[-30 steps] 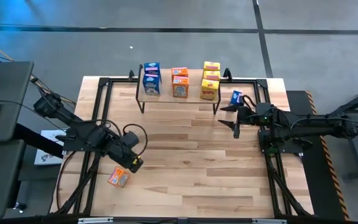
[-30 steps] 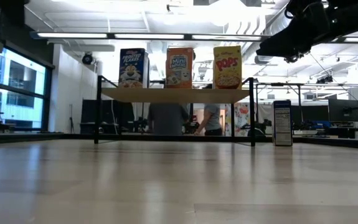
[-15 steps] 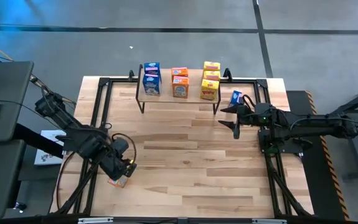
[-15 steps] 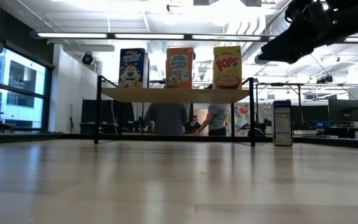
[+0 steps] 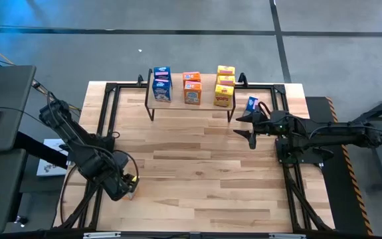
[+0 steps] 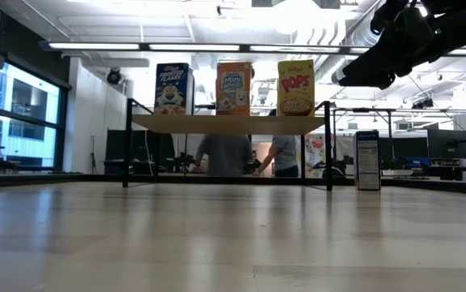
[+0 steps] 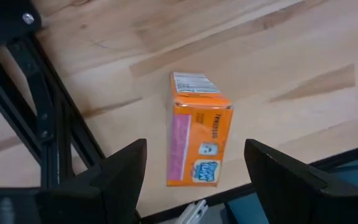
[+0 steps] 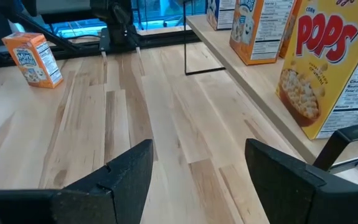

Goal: Stack cereal on shelf
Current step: Put the orange cereal box aligned with the other orange cereal boxes on the shelf

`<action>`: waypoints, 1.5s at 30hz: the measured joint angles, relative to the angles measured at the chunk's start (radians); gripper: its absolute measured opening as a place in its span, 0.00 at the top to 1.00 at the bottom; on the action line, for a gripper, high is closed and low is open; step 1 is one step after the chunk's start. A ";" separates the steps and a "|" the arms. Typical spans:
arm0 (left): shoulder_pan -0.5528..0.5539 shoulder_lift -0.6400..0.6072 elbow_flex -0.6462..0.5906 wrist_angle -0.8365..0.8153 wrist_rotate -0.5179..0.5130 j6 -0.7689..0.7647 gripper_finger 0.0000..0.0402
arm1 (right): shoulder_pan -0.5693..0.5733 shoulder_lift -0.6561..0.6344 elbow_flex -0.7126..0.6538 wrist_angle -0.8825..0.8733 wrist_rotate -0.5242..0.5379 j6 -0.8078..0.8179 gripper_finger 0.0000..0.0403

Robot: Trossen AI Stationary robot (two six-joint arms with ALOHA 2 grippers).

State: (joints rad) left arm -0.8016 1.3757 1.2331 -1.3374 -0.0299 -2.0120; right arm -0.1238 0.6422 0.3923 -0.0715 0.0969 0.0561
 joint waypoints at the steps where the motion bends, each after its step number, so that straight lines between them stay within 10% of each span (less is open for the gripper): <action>1: 0.000 0.006 0.000 -0.001 0.000 0.002 0.35 | 0.000 0.000 0.000 0.000 0.000 0.000 0.38; 45: 0.018 0.185 -0.028 0.058 0.124 0.079 0.38 | 0.000 0.000 0.000 0.062 -0.003 -0.061 0.38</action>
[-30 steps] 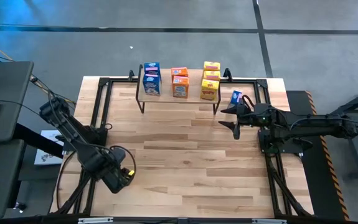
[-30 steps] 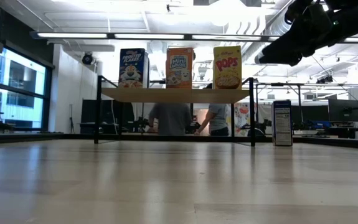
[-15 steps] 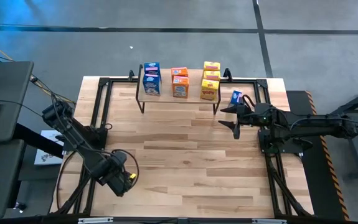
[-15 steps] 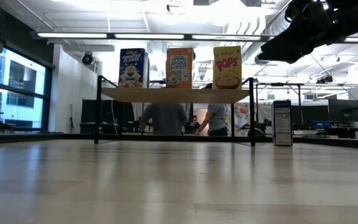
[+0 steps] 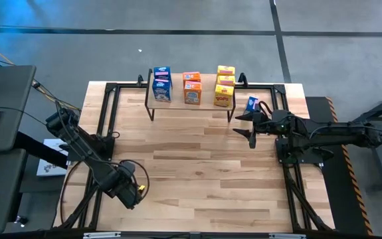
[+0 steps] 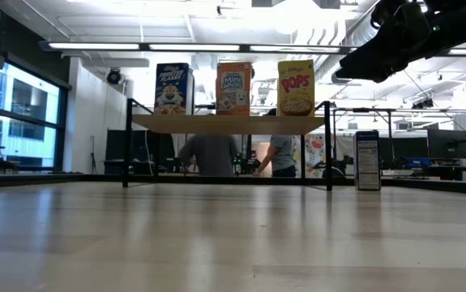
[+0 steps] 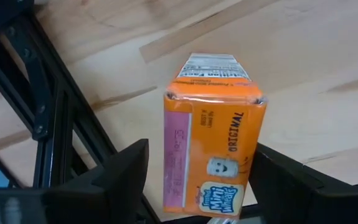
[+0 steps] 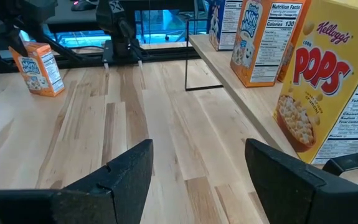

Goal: Stack cereal on shelf
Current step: Put the orange cereal box aligned with the other orange cereal boxes on the shelf

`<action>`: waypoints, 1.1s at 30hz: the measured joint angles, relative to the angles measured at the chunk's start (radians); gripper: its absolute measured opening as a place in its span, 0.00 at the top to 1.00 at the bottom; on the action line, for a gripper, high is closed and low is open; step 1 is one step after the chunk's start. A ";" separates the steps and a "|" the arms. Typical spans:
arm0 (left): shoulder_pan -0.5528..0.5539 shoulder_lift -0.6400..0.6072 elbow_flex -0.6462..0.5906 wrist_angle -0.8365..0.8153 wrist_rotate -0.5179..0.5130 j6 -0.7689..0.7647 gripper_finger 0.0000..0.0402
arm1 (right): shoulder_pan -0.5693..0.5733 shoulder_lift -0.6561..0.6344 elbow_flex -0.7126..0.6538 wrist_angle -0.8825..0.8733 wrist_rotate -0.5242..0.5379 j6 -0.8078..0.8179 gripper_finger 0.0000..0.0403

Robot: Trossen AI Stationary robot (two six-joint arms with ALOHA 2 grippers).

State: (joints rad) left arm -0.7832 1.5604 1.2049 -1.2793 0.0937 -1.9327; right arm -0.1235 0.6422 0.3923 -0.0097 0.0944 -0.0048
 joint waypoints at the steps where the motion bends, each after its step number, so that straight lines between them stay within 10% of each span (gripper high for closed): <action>1: 0.000 0.000 0.000 0.000 0.001 0.000 0.39 | 0.000 0.000 0.000 0.000 0.000 0.000 0.38; 33: 0.039 -0.001 0.000 0.121 0.028 0.288 0.57 | 0.000 0.000 0.000 0.022 0.000 0.005 0.38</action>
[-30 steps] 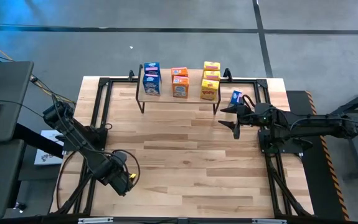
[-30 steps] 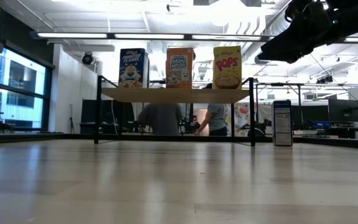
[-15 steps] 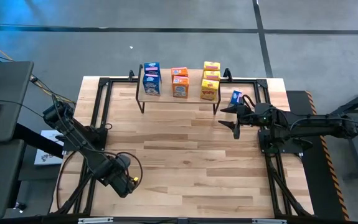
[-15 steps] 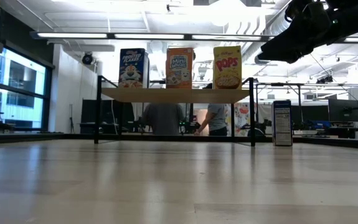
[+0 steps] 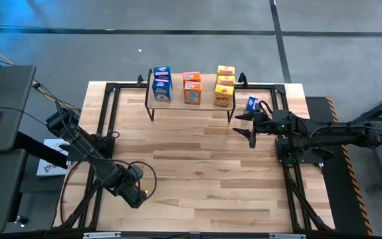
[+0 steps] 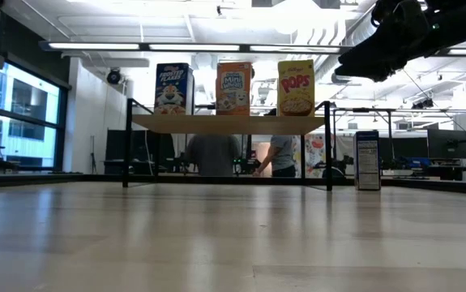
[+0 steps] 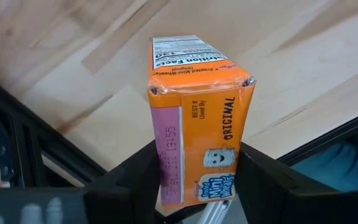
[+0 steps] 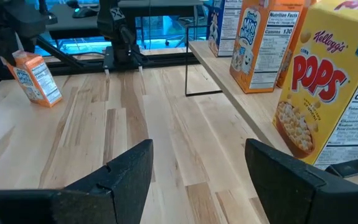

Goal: Stack cereal on shelf
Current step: Put the orange cereal box aligned with the other orange cereal boxes on the shelf

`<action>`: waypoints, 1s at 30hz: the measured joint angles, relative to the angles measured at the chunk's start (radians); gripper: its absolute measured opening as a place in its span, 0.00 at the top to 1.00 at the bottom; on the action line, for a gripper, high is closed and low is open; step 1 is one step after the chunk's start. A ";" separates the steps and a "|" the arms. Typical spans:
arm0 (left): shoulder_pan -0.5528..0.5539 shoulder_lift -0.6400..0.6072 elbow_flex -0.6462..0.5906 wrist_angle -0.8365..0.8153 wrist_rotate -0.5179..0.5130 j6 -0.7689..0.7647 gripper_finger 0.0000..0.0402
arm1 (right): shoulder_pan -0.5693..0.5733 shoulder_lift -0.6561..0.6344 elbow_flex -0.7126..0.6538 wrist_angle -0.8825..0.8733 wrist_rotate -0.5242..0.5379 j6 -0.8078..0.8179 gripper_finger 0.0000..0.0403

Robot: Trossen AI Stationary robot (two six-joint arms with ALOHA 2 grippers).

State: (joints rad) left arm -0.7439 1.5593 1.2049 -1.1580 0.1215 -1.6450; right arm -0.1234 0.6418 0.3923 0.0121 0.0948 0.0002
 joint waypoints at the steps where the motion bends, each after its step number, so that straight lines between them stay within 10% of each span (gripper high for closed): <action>1: 0.008 0.000 0.000 0.000 -0.001 0.018 0.58 | 0.000 0.000 0.000 0.003 0.000 0.000 0.38; 30: 0.484 0.000 0.001 0.116 -0.114 0.997 0.63 | 0.001 0.013 -0.030 -0.007 -0.133 0.134 0.38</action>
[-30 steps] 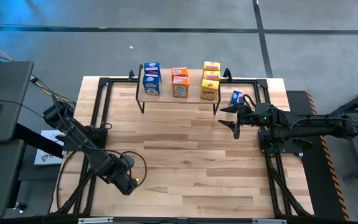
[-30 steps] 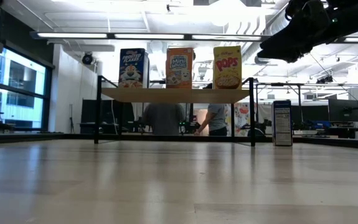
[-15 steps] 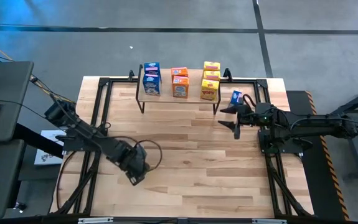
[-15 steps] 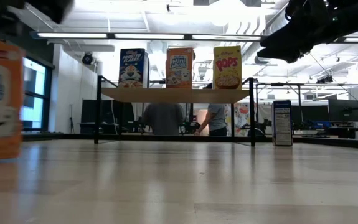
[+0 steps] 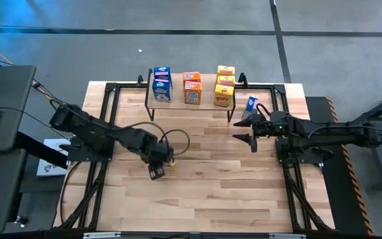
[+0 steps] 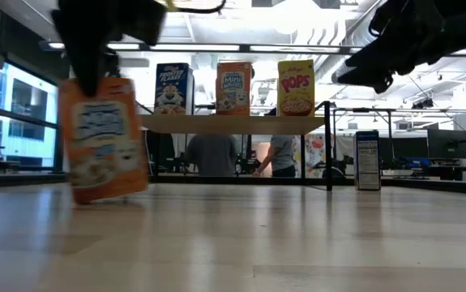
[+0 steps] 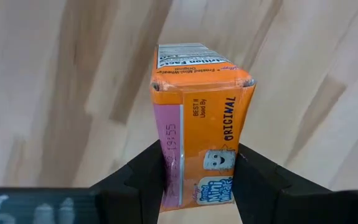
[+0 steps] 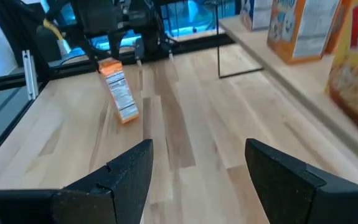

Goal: Stack cereal on shelf
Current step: Put the orange cereal box aligned with the other orange cereal boxes on the shelf

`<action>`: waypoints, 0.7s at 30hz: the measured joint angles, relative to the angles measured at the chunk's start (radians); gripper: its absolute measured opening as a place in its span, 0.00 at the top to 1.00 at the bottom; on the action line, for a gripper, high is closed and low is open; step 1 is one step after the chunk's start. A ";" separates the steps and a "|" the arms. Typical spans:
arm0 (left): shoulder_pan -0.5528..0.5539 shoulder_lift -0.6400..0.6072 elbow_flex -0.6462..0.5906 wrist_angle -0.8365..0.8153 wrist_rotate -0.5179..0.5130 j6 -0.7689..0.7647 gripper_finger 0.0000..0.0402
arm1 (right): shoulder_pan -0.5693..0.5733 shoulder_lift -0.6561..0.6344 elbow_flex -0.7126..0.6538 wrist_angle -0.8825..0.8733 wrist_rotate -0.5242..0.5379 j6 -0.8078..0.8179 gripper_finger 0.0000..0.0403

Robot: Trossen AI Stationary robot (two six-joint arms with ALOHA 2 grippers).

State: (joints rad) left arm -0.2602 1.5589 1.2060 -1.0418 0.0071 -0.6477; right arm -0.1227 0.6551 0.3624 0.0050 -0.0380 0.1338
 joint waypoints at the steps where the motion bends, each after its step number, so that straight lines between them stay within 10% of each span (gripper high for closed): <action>1: 0.017 0.000 0.000 0.017 0.000 0.034 0.63 | 0.002 0.009 -0.001 0.000 0.000 0.005 0.38; 21: 0.226 0.000 0.000 0.238 0.003 0.476 0.63 | 0.178 0.286 -0.006 0.371 0.003 -0.003 0.38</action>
State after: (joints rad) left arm -0.0342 1.5589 1.2060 -0.8041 0.0097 -0.1720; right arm 0.0551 0.9409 0.3565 0.3760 -0.0350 0.1307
